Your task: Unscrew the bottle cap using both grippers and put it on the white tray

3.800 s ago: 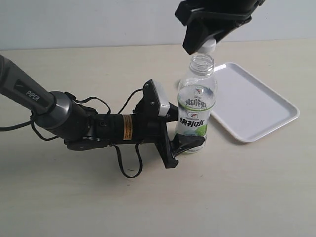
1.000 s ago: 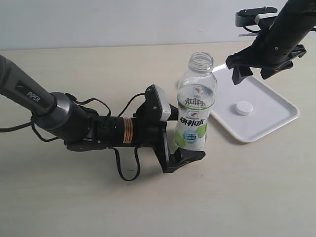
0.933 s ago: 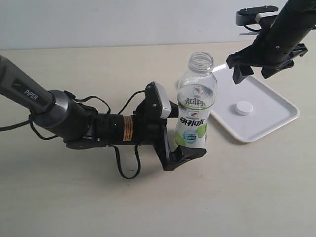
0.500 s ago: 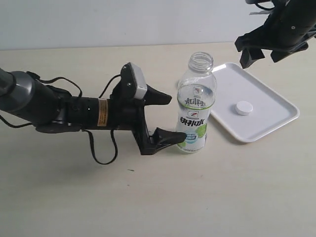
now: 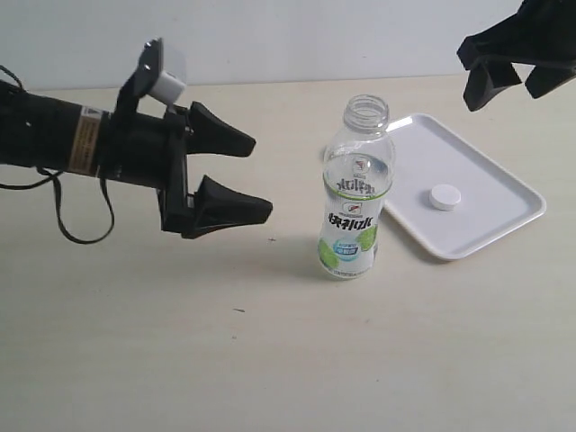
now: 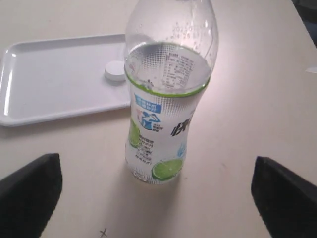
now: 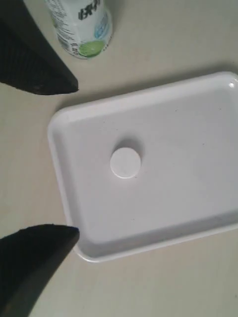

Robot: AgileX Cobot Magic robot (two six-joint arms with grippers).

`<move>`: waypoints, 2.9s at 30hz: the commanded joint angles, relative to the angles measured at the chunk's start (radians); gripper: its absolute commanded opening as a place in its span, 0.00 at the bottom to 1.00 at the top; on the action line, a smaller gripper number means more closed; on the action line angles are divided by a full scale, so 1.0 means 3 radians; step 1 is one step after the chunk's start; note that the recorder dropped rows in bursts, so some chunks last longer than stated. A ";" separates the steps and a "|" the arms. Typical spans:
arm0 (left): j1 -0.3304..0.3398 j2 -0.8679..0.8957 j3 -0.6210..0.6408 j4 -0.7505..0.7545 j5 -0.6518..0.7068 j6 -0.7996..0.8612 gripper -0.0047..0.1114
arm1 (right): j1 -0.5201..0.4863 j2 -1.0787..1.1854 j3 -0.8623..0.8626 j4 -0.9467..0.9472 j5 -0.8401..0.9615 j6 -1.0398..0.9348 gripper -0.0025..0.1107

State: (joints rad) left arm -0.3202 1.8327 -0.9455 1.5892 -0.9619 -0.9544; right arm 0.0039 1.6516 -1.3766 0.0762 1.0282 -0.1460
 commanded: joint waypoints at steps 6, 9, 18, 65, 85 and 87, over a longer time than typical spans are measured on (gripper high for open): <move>0.0068 -0.0703 0.0008 0.0412 -0.0305 -0.0985 0.94 | -0.0010 -0.0398 -0.0008 0.0077 0.0643 0.0058 0.64; 0.0063 -0.0843 0.0008 0.0501 -0.0400 -0.1239 0.93 | -0.0010 -0.0527 0.0086 0.0126 0.0643 0.0045 0.56; 0.0071 -0.1078 0.0008 0.0517 -0.0517 -0.1526 0.06 | -0.0013 -0.0862 0.0404 0.0070 0.0643 0.0003 0.24; 0.0172 -0.5738 0.3152 -0.4540 0.2257 0.1516 0.04 | -0.0010 -0.5505 0.4559 0.0596 -0.3323 0.0221 0.02; 0.0172 -0.5757 0.3152 -0.4524 0.2349 0.1516 0.04 | -0.0010 -0.5505 0.4559 0.1320 -0.3130 0.1107 0.02; 0.0172 -0.5757 0.3152 -0.4524 0.2349 0.1516 0.04 | -0.0010 -0.5505 0.4559 0.1306 -0.3130 0.1100 0.02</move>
State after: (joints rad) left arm -0.2714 0.1116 -0.0031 0.2399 -0.2605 -0.4969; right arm 0.0039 0.0064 -0.0129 0.4695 0.0892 0.1815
